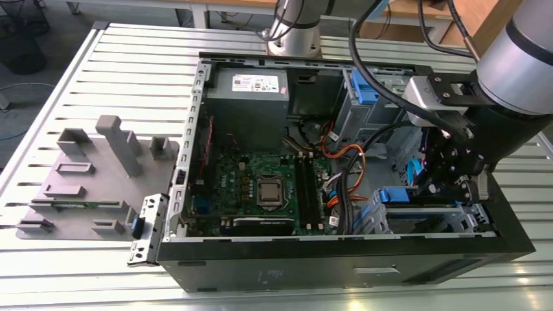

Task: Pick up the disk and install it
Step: 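Insert the first disk wire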

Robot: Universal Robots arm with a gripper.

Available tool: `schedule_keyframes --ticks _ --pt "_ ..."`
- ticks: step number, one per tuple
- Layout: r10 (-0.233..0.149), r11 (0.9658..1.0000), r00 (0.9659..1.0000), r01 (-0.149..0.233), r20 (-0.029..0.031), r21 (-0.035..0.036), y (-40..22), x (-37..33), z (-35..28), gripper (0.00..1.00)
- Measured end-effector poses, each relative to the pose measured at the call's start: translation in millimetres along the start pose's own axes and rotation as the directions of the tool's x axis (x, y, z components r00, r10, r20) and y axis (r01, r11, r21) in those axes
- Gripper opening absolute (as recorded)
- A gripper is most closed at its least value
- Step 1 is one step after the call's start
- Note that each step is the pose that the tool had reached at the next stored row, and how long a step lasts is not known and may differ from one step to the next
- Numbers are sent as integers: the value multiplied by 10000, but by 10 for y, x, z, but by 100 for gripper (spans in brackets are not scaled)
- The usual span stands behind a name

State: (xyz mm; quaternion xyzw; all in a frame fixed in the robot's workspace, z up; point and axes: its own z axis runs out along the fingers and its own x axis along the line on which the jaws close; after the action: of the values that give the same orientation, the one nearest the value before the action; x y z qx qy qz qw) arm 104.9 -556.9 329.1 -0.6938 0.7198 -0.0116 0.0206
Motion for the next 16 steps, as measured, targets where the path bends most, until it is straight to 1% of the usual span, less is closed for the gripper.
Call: schedule_keyframes --ticks 3,5,9,12,16 --pt "0 10000 10000 0 -3 0 0 0 -2 24" --pt "0 10000 10000 0 -3 0 -1 -1 -20 24" --pt "0 10000 10000 0 -5 1 -4 -1 -90 24" --pt "0 10000 10000 0 -3 0 -6 -2 -130 24" --pt "-1 10000 10000 1 -2 0 -10 -2 -136 24"
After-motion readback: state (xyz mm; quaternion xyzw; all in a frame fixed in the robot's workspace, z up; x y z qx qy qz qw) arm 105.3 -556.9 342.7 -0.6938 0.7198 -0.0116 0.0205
